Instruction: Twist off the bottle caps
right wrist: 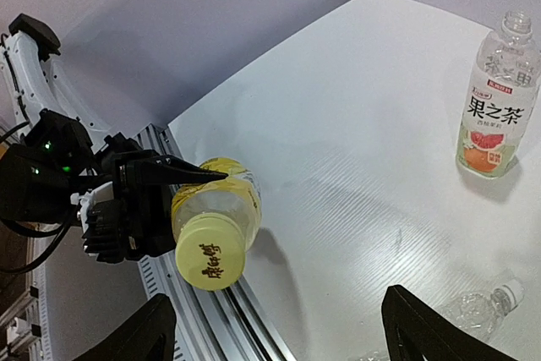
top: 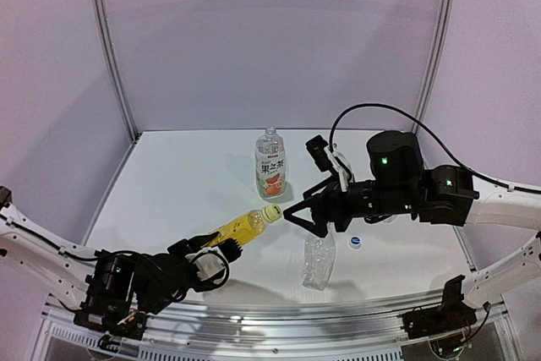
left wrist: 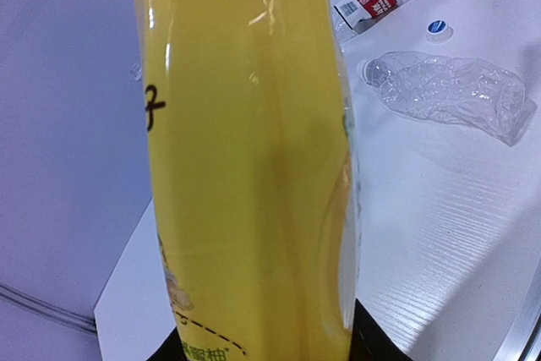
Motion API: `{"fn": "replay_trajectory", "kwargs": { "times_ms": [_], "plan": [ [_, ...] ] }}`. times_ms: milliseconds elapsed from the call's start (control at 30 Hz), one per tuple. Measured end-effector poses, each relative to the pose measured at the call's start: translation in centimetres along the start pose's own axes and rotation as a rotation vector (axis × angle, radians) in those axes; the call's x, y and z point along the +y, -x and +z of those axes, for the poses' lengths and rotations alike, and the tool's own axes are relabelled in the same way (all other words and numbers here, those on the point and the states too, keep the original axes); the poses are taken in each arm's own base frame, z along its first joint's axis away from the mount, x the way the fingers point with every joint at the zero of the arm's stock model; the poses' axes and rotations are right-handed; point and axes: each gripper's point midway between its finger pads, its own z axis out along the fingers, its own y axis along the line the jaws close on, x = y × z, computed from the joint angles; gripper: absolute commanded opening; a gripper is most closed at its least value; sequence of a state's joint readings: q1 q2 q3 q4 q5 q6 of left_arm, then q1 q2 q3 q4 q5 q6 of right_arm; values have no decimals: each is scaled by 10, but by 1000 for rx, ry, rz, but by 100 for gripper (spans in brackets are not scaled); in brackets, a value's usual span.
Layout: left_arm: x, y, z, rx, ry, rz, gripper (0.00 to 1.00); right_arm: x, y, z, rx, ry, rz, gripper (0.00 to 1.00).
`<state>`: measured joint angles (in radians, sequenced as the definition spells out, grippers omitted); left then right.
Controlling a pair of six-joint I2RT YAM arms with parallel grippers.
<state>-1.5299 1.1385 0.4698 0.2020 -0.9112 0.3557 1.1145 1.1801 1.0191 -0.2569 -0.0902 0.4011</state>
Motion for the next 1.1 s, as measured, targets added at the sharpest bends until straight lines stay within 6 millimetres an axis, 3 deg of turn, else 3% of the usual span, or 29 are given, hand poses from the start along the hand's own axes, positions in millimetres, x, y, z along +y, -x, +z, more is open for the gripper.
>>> {"fn": "replay_trajectory", "kwargs": {
  "times_ms": [267,567,900,1100],
  "plan": [
    [1,0,0,1,3,-1,0,13,6,4,-16,90,86,89],
    [1,0,0,0,6,-3,0,15,-13,38,68,130,96,83],
    [3,3,-2,-9,6,-12,0,15,10,22,-7,143,96,83],
    [4,4,-3,-14,6,-15,0,4,15,22,-20,118,116,82]
  ]
}}
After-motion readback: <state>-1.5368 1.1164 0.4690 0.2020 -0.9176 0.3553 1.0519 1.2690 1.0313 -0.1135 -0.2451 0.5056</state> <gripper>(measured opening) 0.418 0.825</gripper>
